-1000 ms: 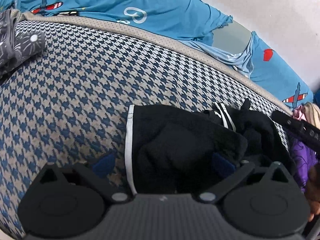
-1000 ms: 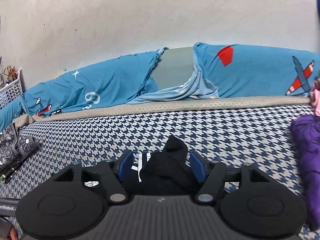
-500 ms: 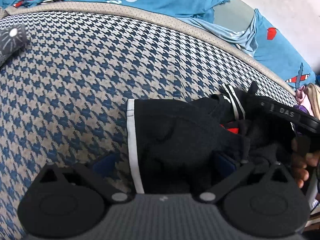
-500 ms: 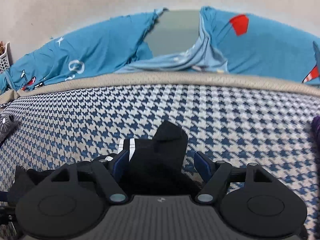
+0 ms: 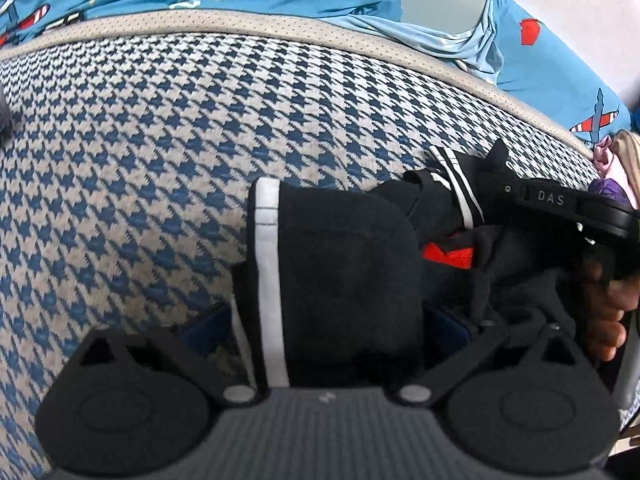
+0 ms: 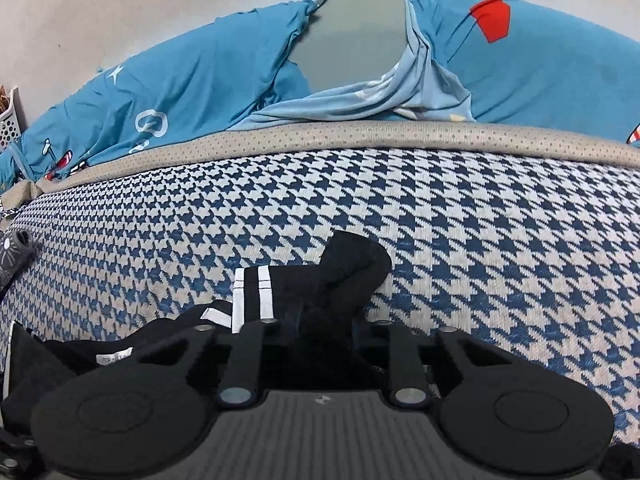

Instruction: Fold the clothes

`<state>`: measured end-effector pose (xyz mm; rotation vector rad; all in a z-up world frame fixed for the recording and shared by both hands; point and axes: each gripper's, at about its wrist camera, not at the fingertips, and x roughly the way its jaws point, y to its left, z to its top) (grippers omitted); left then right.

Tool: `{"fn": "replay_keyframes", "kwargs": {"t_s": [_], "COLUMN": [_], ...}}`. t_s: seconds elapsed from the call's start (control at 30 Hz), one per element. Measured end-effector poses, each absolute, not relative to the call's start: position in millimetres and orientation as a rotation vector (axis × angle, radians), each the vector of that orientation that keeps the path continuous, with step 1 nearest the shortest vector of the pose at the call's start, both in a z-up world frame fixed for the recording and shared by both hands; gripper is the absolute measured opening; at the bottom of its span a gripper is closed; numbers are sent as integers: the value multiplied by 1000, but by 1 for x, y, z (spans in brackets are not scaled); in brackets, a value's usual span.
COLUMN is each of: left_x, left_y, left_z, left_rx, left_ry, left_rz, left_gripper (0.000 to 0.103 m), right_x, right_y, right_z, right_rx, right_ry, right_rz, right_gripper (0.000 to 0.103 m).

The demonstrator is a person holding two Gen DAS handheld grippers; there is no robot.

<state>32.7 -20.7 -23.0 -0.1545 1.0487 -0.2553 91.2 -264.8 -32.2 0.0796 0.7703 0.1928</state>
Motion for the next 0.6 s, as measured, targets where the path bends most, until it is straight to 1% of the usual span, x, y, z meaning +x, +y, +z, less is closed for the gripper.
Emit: {"fn": "replay_keyframes", "kwargs": {"t_s": [0.07, 0.27, 0.47, 0.6], "left_x": [33, 32, 41, 52], "left_y": [-24, -34, -39, -43], "left_z": [-20, -13, -4, 3], "left_rx": [-143, -115, -84, -29], "left_ry": [1031, 980, 927, 865], "left_rz": [-266, -263, -232, -192], "left_gripper": [81, 64, 57, 54], "right_x": [91, 91, 91, 89], "right_y": [-265, -266, -272, -281], "right_z": [-27, -13, 2, 15], "right_rx": [88, 113, 152, 189], "right_ry": [745, 669, 592, 525], "right_rz": [190, 183, 161, 131], "right_gripper": [16, 15, 15, 15]}}
